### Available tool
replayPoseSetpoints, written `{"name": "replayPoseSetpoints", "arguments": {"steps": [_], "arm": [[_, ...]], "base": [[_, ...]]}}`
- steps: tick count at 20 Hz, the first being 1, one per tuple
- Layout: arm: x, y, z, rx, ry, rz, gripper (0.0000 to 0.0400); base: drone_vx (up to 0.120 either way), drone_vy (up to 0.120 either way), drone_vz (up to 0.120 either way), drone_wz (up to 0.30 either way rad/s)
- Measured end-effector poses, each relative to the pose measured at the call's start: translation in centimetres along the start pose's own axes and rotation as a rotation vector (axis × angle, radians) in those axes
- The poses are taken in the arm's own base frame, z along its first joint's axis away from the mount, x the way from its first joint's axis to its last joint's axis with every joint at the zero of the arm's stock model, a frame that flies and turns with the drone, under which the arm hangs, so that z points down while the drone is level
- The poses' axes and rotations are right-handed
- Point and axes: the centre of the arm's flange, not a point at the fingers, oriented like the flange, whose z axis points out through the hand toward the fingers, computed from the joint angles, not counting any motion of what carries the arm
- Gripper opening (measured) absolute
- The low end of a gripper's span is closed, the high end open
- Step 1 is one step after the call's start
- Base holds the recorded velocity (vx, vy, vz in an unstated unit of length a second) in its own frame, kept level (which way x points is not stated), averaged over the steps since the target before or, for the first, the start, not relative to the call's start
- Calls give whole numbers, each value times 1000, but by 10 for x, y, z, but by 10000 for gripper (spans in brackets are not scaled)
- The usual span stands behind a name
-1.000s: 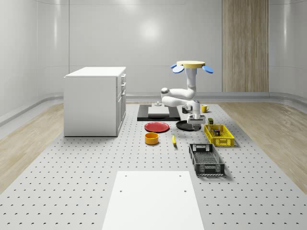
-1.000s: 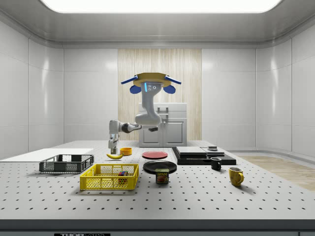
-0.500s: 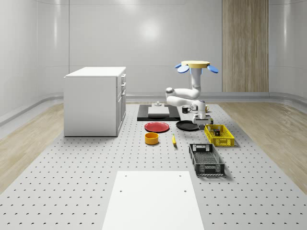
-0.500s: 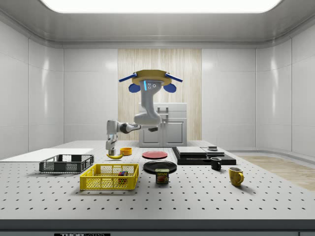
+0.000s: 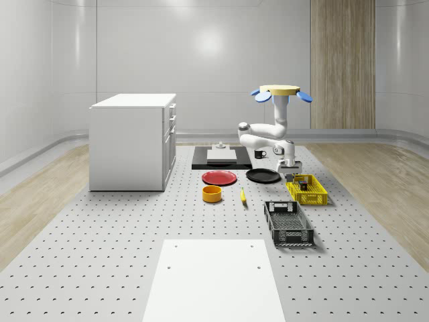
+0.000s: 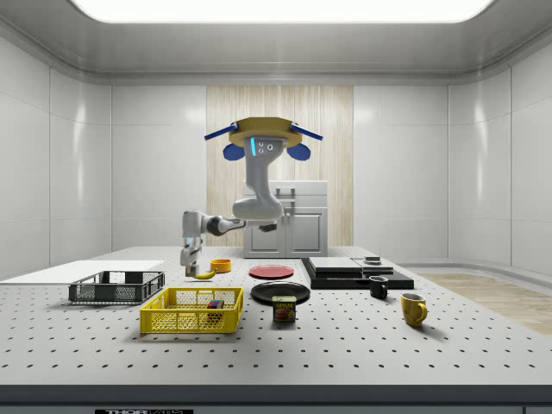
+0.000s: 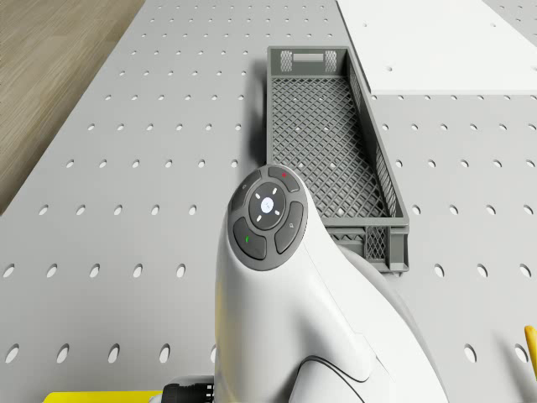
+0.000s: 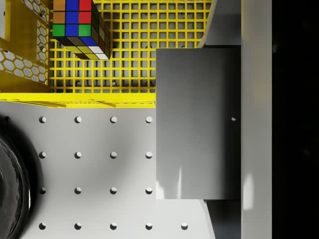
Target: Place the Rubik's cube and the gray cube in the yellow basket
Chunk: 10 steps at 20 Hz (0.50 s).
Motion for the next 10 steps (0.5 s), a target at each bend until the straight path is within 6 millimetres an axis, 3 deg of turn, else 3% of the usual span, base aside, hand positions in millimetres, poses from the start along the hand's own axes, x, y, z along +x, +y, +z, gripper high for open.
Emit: {"name": "replayPoseSetpoints", "arguments": {"steps": [10], "arm": [[0, 0, 0, 0, 0, 0, 250]], "base": [[0, 120, 0, 0]]}}
